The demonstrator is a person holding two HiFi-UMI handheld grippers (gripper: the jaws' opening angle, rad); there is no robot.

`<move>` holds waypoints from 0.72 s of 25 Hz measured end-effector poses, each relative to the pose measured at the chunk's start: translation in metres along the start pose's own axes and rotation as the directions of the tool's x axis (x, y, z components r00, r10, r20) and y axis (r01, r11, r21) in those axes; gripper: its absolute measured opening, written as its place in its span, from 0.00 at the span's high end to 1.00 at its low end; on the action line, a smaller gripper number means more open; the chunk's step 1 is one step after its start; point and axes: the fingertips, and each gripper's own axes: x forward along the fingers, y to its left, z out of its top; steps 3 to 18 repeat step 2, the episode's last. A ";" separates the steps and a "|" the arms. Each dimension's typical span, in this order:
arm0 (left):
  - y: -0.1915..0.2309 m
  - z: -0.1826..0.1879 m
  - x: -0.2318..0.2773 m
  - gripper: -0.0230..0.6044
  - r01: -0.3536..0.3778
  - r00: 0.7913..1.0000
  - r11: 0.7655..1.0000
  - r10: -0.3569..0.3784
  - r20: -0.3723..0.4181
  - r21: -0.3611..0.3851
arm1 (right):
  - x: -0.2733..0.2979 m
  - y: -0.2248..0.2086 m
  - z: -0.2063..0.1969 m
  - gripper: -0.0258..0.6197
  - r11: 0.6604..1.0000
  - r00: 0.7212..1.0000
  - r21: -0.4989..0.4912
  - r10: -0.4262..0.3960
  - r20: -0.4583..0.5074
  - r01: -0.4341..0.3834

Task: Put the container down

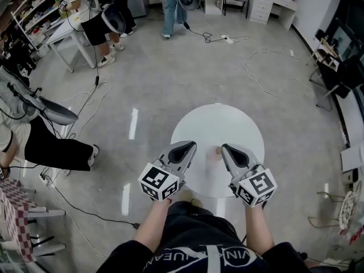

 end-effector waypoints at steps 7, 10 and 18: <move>0.001 -0.001 0.000 0.94 -0.001 1.000 1.000 0.001 -0.002 0.000 | 0.001 0.000 -0.001 0.95 1.000 1.000 0.004 0.001 0.001 -0.001; 0.001 -0.001 0.000 0.94 -0.001 1.000 1.000 0.001 -0.002 0.000 | 0.001 0.000 -0.001 0.95 1.000 1.000 0.004 0.001 0.001 -0.001; 0.001 -0.001 0.000 0.94 -0.001 1.000 1.000 0.001 -0.002 0.000 | 0.001 0.000 -0.001 0.95 1.000 1.000 0.004 0.001 0.001 -0.001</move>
